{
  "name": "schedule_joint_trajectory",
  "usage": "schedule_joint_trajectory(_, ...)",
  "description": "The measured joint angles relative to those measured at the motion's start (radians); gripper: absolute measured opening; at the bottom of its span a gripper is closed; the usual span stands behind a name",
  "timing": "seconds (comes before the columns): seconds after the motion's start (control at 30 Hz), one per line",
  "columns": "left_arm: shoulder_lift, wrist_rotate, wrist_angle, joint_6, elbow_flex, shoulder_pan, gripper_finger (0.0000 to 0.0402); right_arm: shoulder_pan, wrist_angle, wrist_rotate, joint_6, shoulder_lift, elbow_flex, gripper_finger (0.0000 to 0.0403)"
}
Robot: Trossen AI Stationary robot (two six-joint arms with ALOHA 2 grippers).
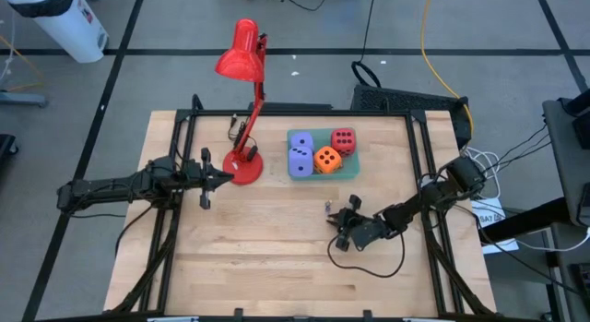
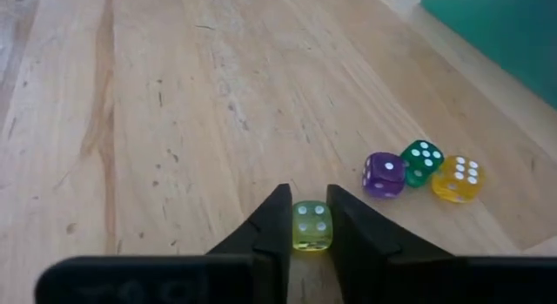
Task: Pick & Place Dice
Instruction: Put the light green die into the green bin
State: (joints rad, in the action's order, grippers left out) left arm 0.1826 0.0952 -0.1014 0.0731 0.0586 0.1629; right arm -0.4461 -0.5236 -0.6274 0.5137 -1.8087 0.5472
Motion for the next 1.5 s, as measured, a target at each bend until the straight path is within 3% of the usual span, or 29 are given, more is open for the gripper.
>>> schedule_joint_trajectory(0.2, 0.000, 0.000, 0.000, 0.000, 0.000, 0.000, 0.0033, 0.000, -0.023, 0.024, -0.101, 0.052, -0.004, 0.0044)
schedule_joint_trajectory(0.43, 0.000, 0.000, 0.000, 0.001, 0.000, 0.000, 0.0033, 0.005, -0.014, 0.037, -0.277, 0.271, -0.005, 0.0047)
schedule_joint_trajectory(0.6, 0.000, 0.000, 0.000, 0.000, 0.000, 0.000, 0.0033, 0.027, -0.034, 0.135, -0.460, 0.500, -0.005, 0.0047)
schedule_joint_trajectory(0.7, 0.000, 0.000, 0.000, 0.000, 0.000, 0.000, 0.0033, 0.074, -0.062, 0.300, -0.521, 0.647, -0.029, 0.0047)
schedule_joint_trajectory(0.77, 0.000, 0.000, 0.000, 0.000, 0.000, 0.000, 0.0033, 0.113, -0.089, 0.388, -0.544, 0.744, -0.047, 0.0047)
schedule_joint_trajectory(0.93, 0.000, 0.000, -0.002, 0.000, 0.000, 0.000, 0.0033, 0.213, 0.033, 0.398, -0.584, 0.949, -0.063, 0.0046)
schedule_joint_trajectory(1.07, 0.000, 0.000, 0.000, 0.000, 0.000, 0.000, 0.0033, 0.278, 0.103, 0.468, -0.615, 1.070, -0.063, 0.0046)
schedule_joint_trajectory(1.23, 0.000, 0.000, 0.000, 0.001, 0.000, 0.000, 0.0033, 0.357, 0.074, 0.621, -0.603, 1.174, -0.108, 0.0046)
schedule_joint_trajectory(1.5, 0.000, 0.000, 0.000, 0.001, 0.000, 0.000, 0.0033, 0.469, -0.008, 0.639, -0.558, 1.243, -0.222, 0.0046)
